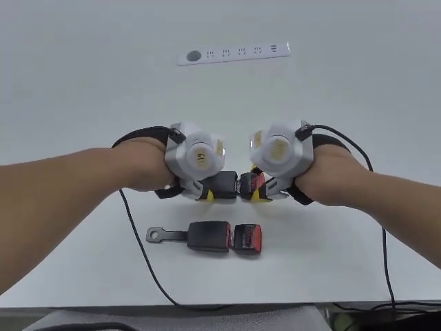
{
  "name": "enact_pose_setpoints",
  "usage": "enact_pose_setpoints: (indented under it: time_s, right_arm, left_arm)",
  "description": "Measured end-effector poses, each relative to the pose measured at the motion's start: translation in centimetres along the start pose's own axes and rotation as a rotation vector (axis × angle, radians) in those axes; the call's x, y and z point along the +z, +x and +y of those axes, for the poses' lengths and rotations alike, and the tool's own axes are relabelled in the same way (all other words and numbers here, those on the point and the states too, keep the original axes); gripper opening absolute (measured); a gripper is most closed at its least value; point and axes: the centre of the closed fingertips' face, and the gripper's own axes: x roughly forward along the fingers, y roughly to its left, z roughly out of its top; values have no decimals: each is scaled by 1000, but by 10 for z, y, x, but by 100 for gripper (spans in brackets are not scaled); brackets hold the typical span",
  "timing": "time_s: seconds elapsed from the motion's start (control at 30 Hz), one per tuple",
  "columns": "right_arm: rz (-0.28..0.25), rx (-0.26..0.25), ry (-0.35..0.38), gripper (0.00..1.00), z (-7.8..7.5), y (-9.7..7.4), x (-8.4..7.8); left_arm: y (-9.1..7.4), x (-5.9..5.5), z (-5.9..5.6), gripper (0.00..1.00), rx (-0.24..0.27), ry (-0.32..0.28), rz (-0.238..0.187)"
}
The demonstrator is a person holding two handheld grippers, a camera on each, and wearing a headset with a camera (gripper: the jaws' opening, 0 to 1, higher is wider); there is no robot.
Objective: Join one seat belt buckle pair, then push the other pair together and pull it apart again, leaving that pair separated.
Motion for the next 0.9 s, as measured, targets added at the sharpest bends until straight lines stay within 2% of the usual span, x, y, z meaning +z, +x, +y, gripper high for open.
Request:
enact_pose_setpoints:
  time_s: [0.3, 0.47, 0.53, 0.67, 0.8, 0.9]
  right_arm:
    - [23, -5, -7, 29, 3, -2, -2]
    - [42, -6, -6, 29, 3, -10, -18]
    - [12, -3, 8, 29, 5, -10, -17]
    - [17, -12, 10, 30, 5, -10, -19]
    - [36, -20, -18, 30, 5, -15, -26]
    - [47, -21, -13, 31, 8, -22, -36]
  left_arm:
    - [0, 0, 0, 32, 4, -5, 6]
    - [0, 0, 0, 31, 10, -12, 3]
    - [0, 0, 0, 31, 10, -14, -1]
    - [0, 0, 0, 32, 8, -16, 6]
    - [0, 1, 0, 32, 10, -14, 6]
    - [0, 1, 0, 32, 12, -17, 1]
